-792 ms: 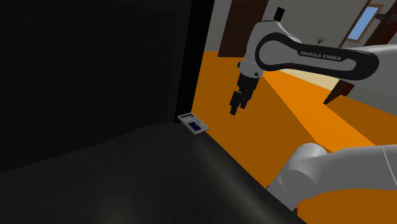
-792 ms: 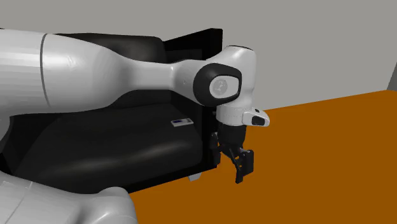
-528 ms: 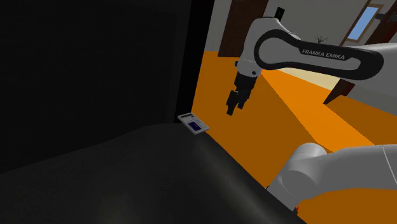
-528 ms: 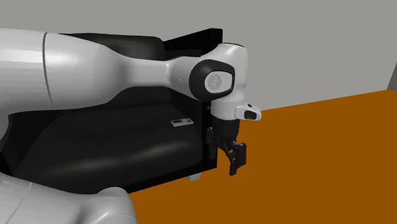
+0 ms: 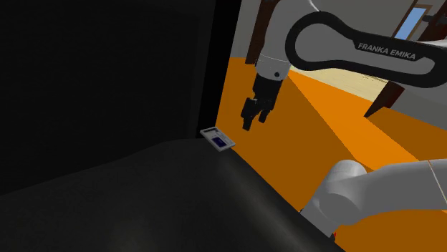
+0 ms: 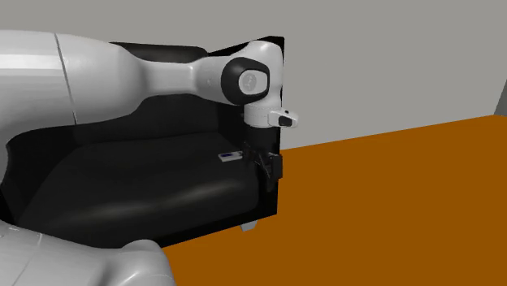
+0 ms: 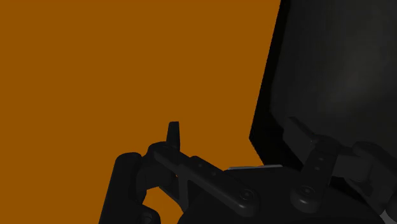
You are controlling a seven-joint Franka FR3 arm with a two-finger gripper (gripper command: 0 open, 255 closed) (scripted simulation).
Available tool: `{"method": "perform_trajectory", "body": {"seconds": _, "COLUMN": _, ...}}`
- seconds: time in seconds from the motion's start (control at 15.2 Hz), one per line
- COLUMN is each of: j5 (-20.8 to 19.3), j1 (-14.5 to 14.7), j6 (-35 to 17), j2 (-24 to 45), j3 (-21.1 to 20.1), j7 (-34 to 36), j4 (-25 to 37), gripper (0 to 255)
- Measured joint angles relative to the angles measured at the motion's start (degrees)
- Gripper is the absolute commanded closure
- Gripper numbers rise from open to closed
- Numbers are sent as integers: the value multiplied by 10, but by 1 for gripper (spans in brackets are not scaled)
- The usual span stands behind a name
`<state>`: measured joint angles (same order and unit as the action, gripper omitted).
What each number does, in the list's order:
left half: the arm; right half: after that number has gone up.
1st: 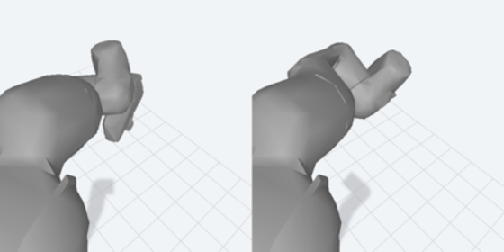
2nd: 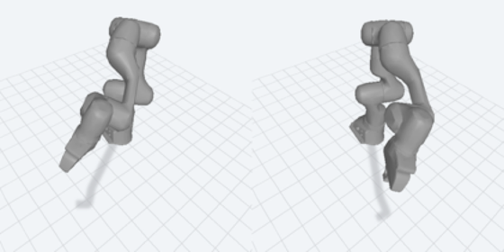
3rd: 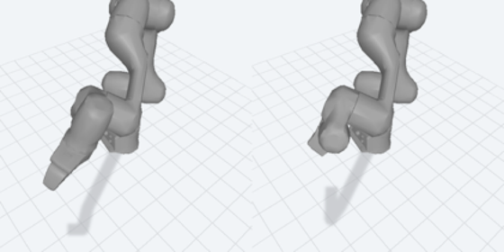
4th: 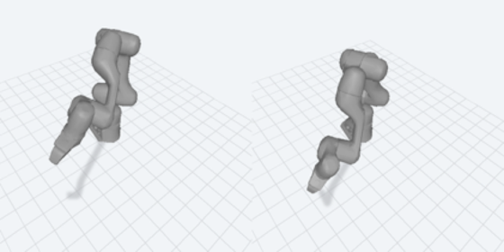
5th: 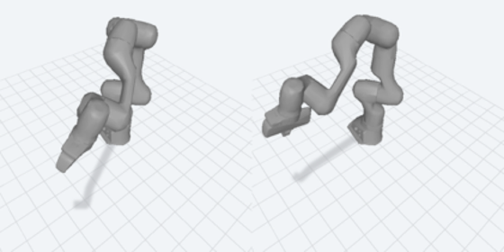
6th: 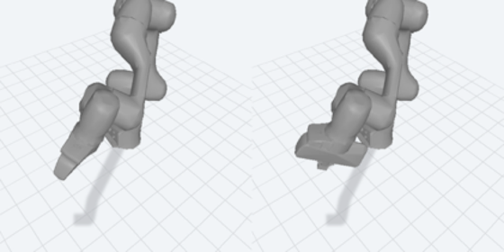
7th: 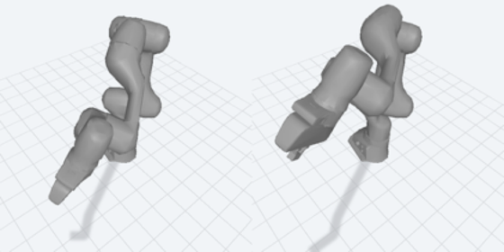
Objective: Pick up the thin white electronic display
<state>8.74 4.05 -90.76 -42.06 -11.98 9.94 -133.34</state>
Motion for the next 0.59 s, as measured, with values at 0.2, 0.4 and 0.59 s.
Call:
{"method": "perform_trajectory", "body": {"seconds": 0.2, "j5": 21, "j1": 7, "j6": 6, "j2": 28, "j3": -39, "j7": 50, "j4": 43, "gripper": 0}}
{"method": "perform_trajectory", "body": {"seconds": 0.4, "j5": 38, "j1": 12, "j6": 12, "j2": 51, "j3": -75, "j7": 97, "j4": 81, "gripper": 0}}
{"method": "perform_trajectory", "body": {"seconds": 0.59, "j5": 48, "j1": 13, "j6": 20, "j2": 77, "j3": -107, "j7": 141, "j4": 125, "gripper": 0}}
